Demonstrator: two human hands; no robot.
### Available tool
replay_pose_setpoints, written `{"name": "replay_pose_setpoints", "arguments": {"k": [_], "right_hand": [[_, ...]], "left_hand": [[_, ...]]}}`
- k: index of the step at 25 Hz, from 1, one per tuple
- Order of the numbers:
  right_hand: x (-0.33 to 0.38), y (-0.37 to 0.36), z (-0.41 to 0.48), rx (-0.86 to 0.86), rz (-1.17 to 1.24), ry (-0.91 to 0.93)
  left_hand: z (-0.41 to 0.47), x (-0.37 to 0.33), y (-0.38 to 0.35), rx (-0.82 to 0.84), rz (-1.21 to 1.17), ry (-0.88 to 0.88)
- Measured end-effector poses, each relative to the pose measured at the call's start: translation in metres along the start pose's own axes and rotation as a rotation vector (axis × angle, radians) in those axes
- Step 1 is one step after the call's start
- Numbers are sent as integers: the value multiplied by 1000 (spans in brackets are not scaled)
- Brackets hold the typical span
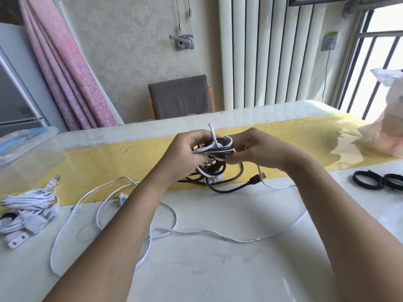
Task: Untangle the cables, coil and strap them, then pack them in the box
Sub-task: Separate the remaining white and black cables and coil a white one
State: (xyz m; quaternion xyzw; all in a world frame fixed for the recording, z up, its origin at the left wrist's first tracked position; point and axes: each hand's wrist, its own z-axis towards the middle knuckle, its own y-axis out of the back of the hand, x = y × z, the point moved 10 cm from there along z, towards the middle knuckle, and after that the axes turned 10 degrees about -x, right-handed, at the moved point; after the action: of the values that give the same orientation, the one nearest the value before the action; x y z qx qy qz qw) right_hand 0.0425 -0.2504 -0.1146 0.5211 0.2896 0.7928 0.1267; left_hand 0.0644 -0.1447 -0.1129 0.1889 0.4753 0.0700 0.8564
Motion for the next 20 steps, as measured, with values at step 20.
{"name": "replay_pose_setpoints", "arguments": {"k": [20], "right_hand": [[16, -7, -13, -111, -220, -123]], "left_hand": [[-12, 66, 28, -482, -655, 668]]}}
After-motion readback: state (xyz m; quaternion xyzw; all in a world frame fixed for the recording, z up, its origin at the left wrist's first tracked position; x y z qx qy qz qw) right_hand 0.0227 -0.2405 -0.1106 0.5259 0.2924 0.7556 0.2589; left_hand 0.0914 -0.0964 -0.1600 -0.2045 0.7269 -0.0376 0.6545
